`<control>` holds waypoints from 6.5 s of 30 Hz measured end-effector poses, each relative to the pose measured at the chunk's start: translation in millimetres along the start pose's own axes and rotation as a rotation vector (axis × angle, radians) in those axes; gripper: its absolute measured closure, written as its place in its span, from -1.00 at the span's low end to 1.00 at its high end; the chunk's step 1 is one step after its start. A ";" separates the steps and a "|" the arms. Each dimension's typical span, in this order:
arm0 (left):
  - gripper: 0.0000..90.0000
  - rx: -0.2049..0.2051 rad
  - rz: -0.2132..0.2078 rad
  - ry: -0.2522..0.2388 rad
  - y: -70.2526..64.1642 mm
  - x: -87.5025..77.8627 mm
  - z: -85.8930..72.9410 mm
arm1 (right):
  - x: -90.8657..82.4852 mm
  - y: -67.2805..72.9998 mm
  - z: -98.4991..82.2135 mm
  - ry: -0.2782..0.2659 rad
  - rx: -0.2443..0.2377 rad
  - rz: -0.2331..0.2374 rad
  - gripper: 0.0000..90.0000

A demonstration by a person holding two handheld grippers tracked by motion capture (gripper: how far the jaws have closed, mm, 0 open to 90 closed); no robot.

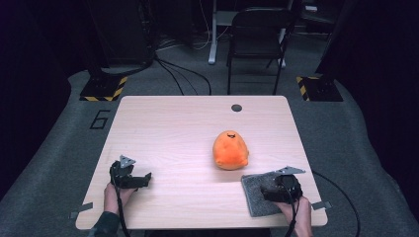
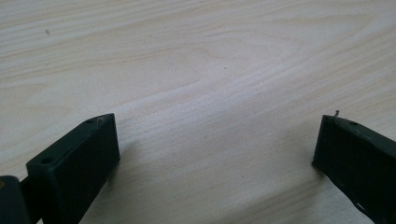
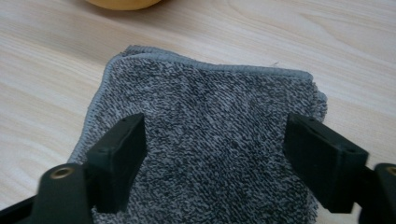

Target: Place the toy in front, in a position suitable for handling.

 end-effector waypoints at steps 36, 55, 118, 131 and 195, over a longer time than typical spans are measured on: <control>-0.99 0.000 -0.001 0.000 0.0 0.2 0.2 | -14.9 -20.6 5.4 -0.056 0.038 -0.025 0.76; -0.99 -0.001 0.002 0.000 0.0 0.2 0.2 | 18.6 -93.2 57.2 -0.106 -0.016 -0.137 0.66; -0.99 -0.003 -0.174 -0.092 -89.2 -4.0 117.2 | -19.2 -46.6 16.2 -0.119 0.017 -0.009 -0.97; -0.99 0.051 -0.239 -0.080 -145.7 11.7 151.0 | -18.8 -46.9 15.5 -0.108 0.025 -0.016 -0.96; 0.51 0.284 -0.315 -0.061 -254.8 61.2 163.8 | -19.2 -60.3 7.2 -0.083 0.045 -0.008 -0.89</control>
Point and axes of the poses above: each handheld gripper's, and its own axes: x roughly forward along the jaws, z roughly out of its top, y roughly to its left, the point moved 6 cm from there along x, roughly forward along the jaws, and after that the axes turned 4 degrees about -y, right-handed, at the moved point
